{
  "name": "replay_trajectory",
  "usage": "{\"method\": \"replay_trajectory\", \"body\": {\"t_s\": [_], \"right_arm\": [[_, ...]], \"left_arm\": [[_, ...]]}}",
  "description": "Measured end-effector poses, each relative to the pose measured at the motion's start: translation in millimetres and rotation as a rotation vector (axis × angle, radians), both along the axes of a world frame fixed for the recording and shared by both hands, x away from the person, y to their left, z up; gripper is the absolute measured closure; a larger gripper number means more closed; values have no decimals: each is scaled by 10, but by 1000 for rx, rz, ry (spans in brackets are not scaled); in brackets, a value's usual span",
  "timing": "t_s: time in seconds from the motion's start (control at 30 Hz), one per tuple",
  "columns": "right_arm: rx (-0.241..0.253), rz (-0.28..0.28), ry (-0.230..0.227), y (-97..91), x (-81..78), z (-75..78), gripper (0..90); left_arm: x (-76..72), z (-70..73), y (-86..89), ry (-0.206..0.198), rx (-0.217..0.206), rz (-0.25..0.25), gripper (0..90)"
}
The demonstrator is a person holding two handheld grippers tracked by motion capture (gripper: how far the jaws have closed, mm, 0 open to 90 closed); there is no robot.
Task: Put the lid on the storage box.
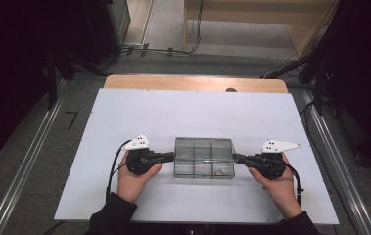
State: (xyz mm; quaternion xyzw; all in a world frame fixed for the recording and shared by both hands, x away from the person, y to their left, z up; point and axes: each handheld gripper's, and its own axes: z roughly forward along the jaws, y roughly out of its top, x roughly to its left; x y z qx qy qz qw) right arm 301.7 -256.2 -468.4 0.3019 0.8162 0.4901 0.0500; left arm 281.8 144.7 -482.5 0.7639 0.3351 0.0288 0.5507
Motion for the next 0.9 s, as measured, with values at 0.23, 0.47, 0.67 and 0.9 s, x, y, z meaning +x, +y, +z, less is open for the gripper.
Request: {"method": "replay_trajectory", "body": {"t_s": [0.23, 0.47, 0.67, 0.9], "right_arm": [[-43, 22, 4, 23, -12, -70, 883], [-82, 35, -6, 40, -16, -91, 883], [-97, 49, -1, 29, -22, -102, 883], [-113, 57, 2, 1, -20, -97, 884]], "left_arm": [[11, -46, -7, 20, 43, -14, 900], [27, -69, -4, 43, 67, -30, 900], [37, -87, -8, 54, 89, -37, 900], [50, -100, -2, 69, 99, -46, 900]]}}
